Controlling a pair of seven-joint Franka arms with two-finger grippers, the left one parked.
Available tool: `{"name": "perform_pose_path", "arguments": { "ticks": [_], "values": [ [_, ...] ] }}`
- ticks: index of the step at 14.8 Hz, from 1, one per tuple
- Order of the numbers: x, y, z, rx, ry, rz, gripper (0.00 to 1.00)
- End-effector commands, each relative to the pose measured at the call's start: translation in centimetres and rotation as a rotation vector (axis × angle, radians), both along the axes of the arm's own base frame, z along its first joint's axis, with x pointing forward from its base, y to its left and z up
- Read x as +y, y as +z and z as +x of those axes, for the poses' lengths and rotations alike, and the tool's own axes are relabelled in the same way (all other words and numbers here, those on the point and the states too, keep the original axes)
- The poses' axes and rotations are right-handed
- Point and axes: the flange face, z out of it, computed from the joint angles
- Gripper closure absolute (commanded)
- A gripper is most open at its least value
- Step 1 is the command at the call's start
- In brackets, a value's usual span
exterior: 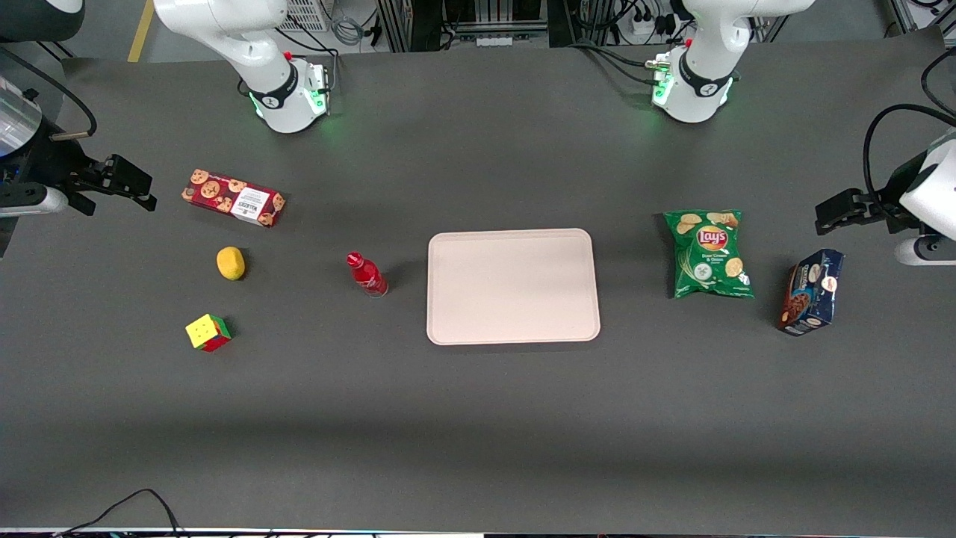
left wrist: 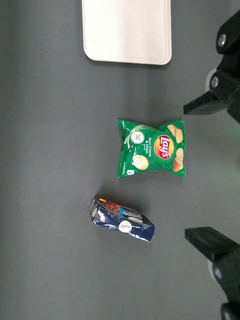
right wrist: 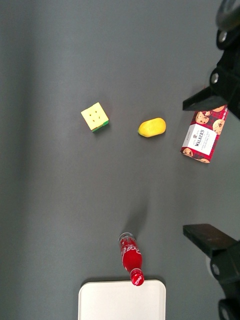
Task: Place coke bottle on tray
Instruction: 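Move the right gripper out toward the red Coca-Cola bottle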
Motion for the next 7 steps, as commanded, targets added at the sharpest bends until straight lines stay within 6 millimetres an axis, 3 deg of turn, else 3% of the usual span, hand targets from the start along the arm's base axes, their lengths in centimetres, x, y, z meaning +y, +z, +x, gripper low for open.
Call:
{"name": "perform_pose_path", "arguments": {
  "ticks": [1, 6, 7],
  "values": [
    [0.2, 0.1, 0.5, 0.016, -0.018, -0.015, 0.0],
    [0.4, -0.2, 1.0, 0.019, -0.02, -0.005, 0.0],
    [1.2, 0.0, 1.1, 0.016, -0.007, -0.007, 0.0]
  ]
}}
